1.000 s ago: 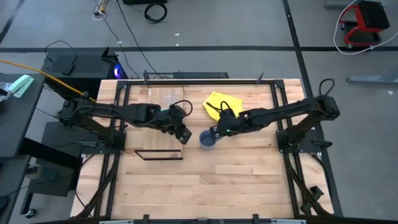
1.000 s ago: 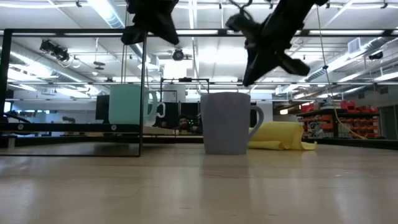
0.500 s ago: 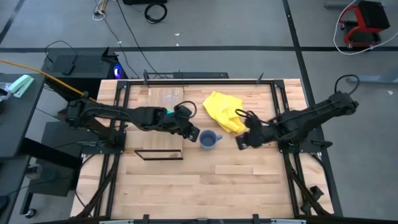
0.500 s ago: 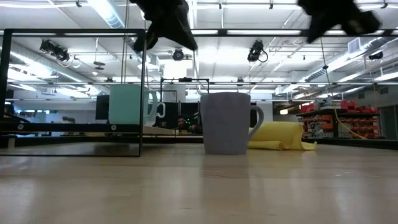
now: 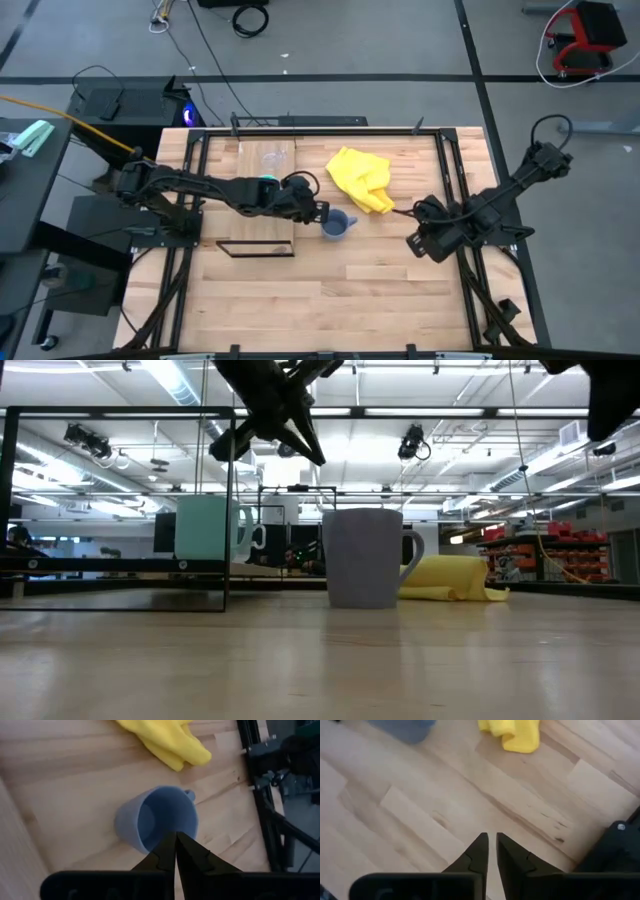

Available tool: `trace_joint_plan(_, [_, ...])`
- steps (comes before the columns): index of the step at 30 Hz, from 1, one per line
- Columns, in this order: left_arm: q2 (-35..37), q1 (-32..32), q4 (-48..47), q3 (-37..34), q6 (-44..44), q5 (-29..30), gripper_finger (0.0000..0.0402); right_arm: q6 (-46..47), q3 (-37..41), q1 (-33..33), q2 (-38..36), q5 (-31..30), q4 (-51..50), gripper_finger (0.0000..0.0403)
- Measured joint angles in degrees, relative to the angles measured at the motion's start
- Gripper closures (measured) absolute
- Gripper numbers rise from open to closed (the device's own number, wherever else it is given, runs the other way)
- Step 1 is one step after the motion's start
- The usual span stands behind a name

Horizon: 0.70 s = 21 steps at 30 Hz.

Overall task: Stack small to large cups/mugs on shelf
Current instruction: Put the blue mug on the shelf

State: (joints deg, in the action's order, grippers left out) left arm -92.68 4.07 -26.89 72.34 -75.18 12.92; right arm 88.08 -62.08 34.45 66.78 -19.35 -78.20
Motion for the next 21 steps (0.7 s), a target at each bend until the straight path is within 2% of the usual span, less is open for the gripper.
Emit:
trace_joint_plan(9, [-2.0,1.09,-2.06,0.0,-6.66,-5.13,0.0371,-3.82,-0.02,1.01,0.07,0.11,0.29,0.0324])
trace_joint_plan(15, [-5.19,1.05,-0.53,0.04,-6.74,-7.86,0.0363,-3.98,0.0,0.74,0.39,-0.86,3.18,0.0309])
trace_joint_plan(19, [-5.6,0.81,-0.07,0.04,-5.32,-7.94,0.0357,-4.69,2.13,-2.74,1.64,-2.83,5.08,0.0309])
trace_joint_plan(21, [-5.57,0.59,0.02,0.02,-4.7,-7.95,0.0356,-7.14,4.87,-5.97,1.7,-2.51,10.52,0.0312])
